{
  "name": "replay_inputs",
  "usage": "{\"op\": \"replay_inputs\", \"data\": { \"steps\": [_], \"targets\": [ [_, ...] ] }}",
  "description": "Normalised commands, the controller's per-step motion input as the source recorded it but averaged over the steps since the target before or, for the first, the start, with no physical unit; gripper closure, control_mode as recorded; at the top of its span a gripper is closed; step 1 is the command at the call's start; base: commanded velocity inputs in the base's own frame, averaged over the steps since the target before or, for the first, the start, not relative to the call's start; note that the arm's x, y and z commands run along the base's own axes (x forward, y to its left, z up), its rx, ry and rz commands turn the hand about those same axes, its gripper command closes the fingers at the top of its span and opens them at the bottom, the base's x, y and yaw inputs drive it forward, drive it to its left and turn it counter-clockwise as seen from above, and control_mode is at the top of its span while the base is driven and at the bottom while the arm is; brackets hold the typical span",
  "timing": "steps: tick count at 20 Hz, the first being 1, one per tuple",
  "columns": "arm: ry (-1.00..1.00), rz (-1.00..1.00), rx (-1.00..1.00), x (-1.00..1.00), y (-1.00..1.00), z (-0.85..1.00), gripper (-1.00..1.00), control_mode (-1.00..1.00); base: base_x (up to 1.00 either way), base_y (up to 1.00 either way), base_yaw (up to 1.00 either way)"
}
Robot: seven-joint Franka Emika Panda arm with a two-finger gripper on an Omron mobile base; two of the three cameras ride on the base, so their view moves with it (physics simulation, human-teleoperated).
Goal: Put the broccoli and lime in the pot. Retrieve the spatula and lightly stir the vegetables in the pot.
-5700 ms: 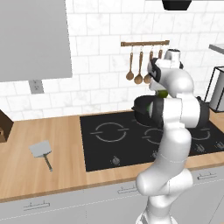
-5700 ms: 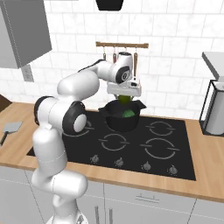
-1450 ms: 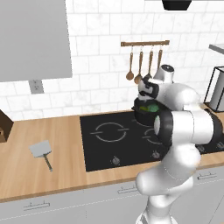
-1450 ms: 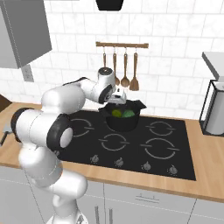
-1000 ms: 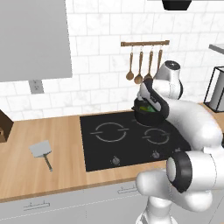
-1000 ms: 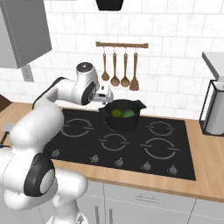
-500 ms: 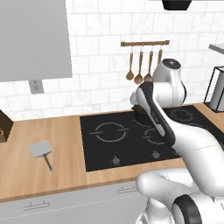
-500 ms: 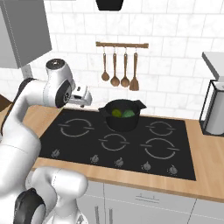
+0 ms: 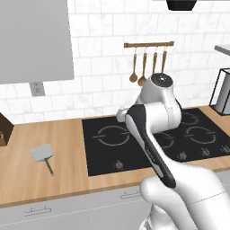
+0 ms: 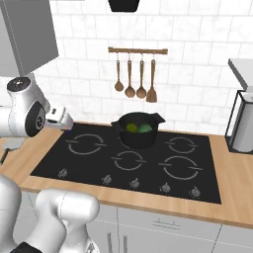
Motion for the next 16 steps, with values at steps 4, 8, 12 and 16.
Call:
{"op": "replay_inputs", "data": {
  "steps": [4, 8, 12, 16],
  "targets": [
    [0.0, 0.0, 0.0, -0.36, 0.71, 0.0, -1.0, -1.0, 0.0, 0.0, 0.0],
    [0.0, 0.0, 0.0, -0.23, 0.6, 0.0, -1.0, -1.0, 0.0, 0.0, 0.0],
    [0.01, 0.05, 0.0, -0.21, 0.65, 0.0, -1.0, -1.0, 0.0, 0.0, 0.0],
    [0.05, 0.09, 0.0, -0.16, 0.48, 0.0, -1.0, -1.0, 0.0, 0.0, 0.0]
  ]
}}
